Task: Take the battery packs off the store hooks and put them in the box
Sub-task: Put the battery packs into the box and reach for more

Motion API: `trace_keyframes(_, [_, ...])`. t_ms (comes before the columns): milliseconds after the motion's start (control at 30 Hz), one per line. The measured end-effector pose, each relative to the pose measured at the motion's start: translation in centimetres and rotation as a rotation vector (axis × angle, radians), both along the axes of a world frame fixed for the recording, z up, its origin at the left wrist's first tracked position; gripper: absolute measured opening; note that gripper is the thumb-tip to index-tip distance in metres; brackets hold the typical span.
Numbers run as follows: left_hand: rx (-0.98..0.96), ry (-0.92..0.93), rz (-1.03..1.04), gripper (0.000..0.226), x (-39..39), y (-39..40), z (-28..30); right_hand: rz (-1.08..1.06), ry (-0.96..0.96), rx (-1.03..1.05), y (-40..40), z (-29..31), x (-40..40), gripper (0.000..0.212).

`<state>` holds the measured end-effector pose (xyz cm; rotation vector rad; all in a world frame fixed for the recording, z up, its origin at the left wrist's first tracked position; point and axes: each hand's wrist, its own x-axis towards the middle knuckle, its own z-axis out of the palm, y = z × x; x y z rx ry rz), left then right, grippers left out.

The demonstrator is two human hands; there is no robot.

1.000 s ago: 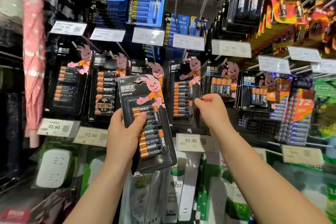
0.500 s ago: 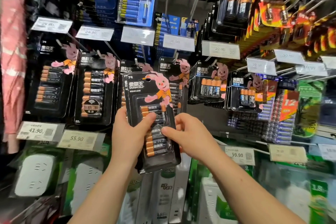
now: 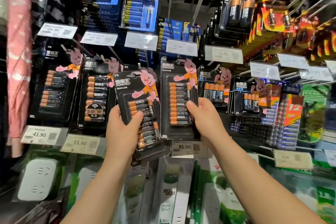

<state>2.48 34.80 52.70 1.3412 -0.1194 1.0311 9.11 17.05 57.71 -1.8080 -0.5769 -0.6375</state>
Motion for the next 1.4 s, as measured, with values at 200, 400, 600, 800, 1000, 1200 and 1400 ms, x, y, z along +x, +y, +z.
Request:
trace_keyframes(200, [-0.025,-0.004,0.014,0.023,-0.5,0.8,0.0,-0.047,-0.019,0.034,0.3,1.1,1.6,0.036])
trace_keyframes(400, [-0.007,-0.014,0.01,0.027,-0.6,0.9,0.3,-0.016,0.062,0.064,1.0,0.5,2.2,0.033])
trace_keyframes(600, [0.023,-0.015,-0.046,0.024,-0.1,0.2,0.2,-0.082,0.125,0.042,0.9,-0.5,2.8,0.027])
trace_keyframes(800, [0.034,0.002,-0.071,0.019,0.4,-0.5,0.0,-0.211,-0.106,0.013,-0.6,-1.5,0.0,0.032])
trace_keyframes(1000, [-0.006,-0.028,-0.137,0.018,0.9,-2.4,0.7,0.088,-0.081,-0.258,0.8,-1.7,-2.8,0.023])
trace_keyframes(1200, [0.044,-0.065,-0.219,0.024,1.1,-3.1,1.5,0.257,0.09,-0.08,1.0,-1.8,-1.9,0.016])
trace_keyframes(1400, [0.024,-0.039,-0.276,0.023,0.6,-2.3,2.6,0.133,0.075,0.101,0.9,-0.7,-0.9,0.022])
